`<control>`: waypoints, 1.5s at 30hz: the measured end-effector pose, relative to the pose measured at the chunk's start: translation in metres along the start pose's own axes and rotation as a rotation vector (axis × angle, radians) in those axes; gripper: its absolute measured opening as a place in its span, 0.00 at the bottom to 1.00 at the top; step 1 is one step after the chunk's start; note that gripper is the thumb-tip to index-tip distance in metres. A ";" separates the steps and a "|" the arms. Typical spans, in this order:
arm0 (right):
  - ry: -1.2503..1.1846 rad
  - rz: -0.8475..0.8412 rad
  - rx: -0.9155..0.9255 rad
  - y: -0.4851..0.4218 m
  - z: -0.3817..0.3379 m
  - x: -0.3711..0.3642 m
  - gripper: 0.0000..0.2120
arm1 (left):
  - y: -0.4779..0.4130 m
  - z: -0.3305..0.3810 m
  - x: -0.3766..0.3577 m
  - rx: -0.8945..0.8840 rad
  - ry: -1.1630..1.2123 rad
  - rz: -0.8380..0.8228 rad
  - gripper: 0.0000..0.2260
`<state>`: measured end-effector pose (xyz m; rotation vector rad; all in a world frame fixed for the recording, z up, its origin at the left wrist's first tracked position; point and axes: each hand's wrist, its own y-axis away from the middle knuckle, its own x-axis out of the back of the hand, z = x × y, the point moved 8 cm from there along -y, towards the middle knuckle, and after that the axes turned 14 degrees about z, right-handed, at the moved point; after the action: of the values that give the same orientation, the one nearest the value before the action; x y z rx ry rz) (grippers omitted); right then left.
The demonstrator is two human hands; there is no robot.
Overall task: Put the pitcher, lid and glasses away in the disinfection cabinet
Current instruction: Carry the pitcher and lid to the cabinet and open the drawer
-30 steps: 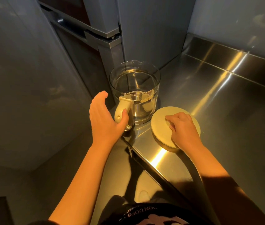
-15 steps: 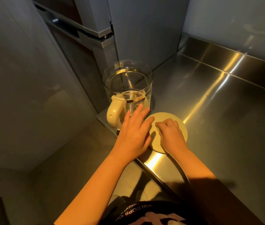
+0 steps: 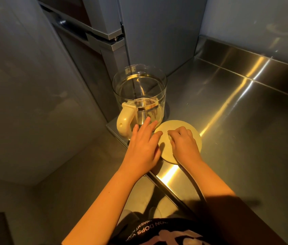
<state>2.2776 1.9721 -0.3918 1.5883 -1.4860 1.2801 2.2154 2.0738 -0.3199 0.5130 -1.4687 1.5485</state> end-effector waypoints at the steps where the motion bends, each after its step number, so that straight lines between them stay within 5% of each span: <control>1: 0.007 -0.004 0.000 0.000 0.000 0.000 0.20 | 0.000 0.001 0.000 -0.001 0.000 0.002 0.15; 11: 0.022 0.059 -0.001 0.000 -0.011 0.031 0.19 | -0.012 0.007 0.013 -0.048 0.039 0.048 0.16; 21: -0.135 0.376 0.055 -0.015 -0.062 0.111 0.19 | -0.044 -0.020 0.083 0.022 0.038 0.306 0.18; 29: -0.180 0.487 0.251 -0.009 -0.162 0.130 0.20 | -0.015 -0.118 0.133 0.257 -0.046 0.328 0.18; 45: -0.190 0.318 0.506 0.007 -0.419 0.040 0.23 | 0.074 -0.289 0.253 0.346 -0.236 0.264 0.23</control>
<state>2.1674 2.3356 -0.2102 1.8809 -1.6693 1.8422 2.1102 2.4359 -0.2167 0.7482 -1.4946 2.0259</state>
